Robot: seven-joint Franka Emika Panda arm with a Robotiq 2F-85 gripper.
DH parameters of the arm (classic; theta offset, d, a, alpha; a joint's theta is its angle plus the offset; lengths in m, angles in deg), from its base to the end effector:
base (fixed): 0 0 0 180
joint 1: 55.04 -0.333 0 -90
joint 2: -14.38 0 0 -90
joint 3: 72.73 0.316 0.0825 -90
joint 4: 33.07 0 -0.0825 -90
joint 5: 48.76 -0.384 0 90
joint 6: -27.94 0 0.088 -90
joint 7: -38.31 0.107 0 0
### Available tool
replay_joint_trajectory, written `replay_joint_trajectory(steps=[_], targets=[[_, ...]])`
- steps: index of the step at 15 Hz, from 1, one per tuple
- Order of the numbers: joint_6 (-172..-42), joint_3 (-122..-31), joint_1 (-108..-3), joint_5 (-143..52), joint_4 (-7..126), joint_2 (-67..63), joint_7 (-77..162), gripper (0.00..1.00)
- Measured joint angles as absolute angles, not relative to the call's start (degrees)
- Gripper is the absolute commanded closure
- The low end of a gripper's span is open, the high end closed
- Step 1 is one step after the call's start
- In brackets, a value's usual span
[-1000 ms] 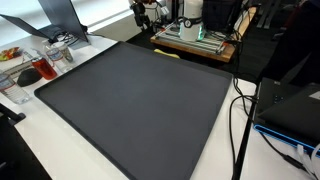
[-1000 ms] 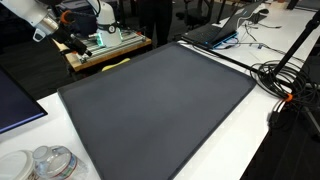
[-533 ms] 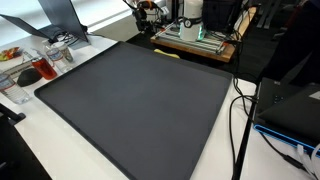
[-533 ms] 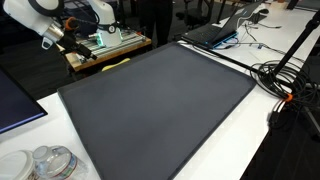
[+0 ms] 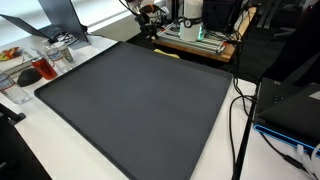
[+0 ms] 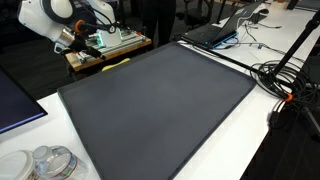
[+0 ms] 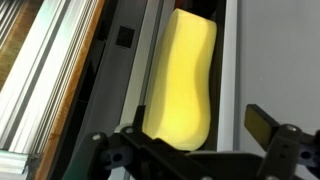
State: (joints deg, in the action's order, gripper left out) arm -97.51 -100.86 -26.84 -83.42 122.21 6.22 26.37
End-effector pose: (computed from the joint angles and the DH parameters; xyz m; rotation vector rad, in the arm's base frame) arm 0.1901 -0.2670 0.1573 -2.0045 1.5370 0.4372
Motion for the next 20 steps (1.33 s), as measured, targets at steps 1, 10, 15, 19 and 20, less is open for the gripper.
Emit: replay_joint_trajectory(steps=[1,10,15,19,20], targets=[[-97.44,-100.8,-26.79,-83.55,122.21,6.16,26.34,0.0],[-95.31,-100.66,-23.34,-88.18,122.19,0.25,23.55,0.0],[-95.03,-98.12,-22.56,-94.29,121.56,-3.4,22.26,0.0],[-95.04,-97.2,-22.42,-97.36,119.64,-6.86,22.25,0.0],[-95.04,-97.2,-22.16,-97.84,119.12,-7.86,22.15,0.0]])
